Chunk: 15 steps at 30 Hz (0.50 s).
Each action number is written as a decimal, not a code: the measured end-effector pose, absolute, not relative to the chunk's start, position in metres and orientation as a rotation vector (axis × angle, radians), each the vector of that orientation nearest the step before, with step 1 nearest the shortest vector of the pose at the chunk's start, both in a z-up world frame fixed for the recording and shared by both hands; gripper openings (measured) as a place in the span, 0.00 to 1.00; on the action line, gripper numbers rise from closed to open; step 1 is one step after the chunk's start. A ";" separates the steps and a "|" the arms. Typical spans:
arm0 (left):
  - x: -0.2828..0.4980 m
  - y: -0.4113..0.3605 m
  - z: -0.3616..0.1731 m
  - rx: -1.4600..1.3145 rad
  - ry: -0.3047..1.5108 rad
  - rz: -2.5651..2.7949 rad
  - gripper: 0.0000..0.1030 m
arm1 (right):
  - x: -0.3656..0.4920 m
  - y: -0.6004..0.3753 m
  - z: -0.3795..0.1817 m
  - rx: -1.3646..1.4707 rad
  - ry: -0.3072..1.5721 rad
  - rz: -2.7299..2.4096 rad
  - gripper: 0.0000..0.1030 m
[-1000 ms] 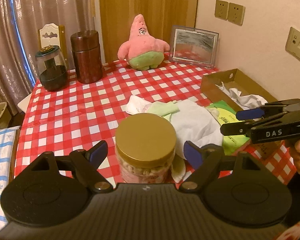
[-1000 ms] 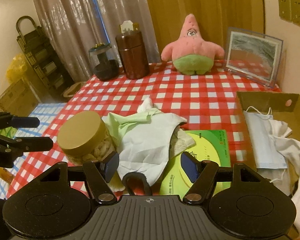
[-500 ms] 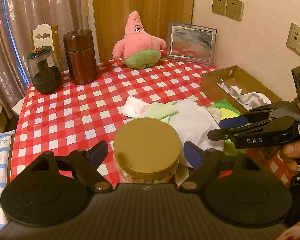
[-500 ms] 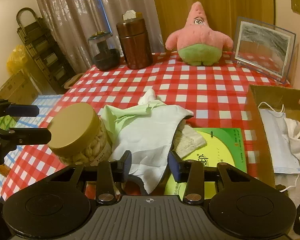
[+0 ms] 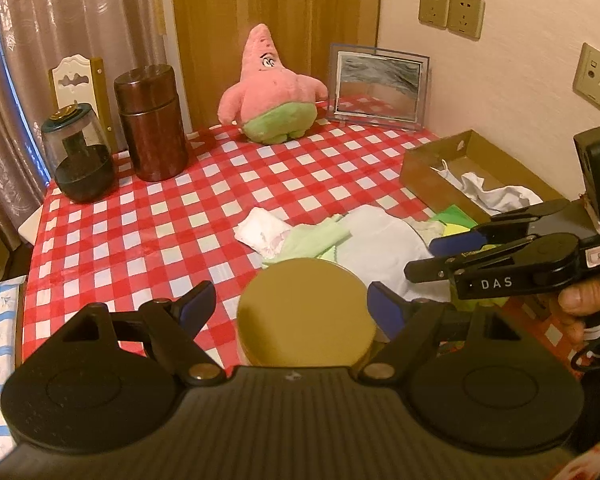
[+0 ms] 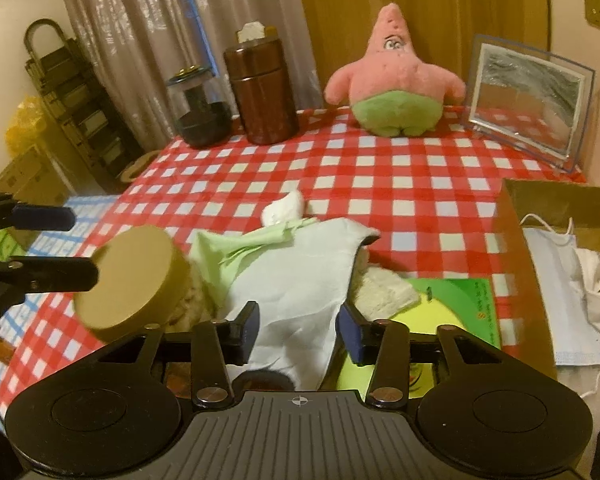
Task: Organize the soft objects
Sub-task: 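Move both tools toward the white and green cloths beside the nut jar, then close the right gripper on the white cloth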
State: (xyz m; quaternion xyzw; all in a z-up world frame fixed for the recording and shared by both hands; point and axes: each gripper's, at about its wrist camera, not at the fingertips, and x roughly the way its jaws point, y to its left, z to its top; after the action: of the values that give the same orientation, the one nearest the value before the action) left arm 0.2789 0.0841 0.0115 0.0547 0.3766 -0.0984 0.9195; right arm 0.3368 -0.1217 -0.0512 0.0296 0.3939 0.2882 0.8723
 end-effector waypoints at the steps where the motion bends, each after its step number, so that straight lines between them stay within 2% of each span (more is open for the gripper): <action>1: 0.280 0.085 0.012 0.111 0.774 -0.200 0.79 | 0.338 -0.122 -0.051 0.064 0.817 0.596 0.51; 4: 0.283 0.089 0.013 0.111 0.774 -0.205 0.79 | 0.343 -0.121 -0.053 0.072 0.819 0.593 0.55; 12: 0.305 0.098 0.013 0.112 0.796 -0.238 0.79 | 0.348 -0.109 -0.060 0.038 0.840 0.645 0.55; 14: 0.311 0.099 0.012 0.113 0.807 -0.249 0.79 | 0.349 -0.107 -0.062 0.036 0.846 0.653 0.54; 15: 0.315 0.099 0.011 0.113 0.814 -0.261 0.79 | 0.350 -0.107 -0.063 0.037 0.850 0.656 0.48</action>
State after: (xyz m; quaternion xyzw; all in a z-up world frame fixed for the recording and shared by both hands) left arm 0.3147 0.0993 0.0112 0.0548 0.3946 -0.1263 0.9085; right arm 0.3498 -0.1067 -0.0626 0.0175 0.4048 0.3125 0.8592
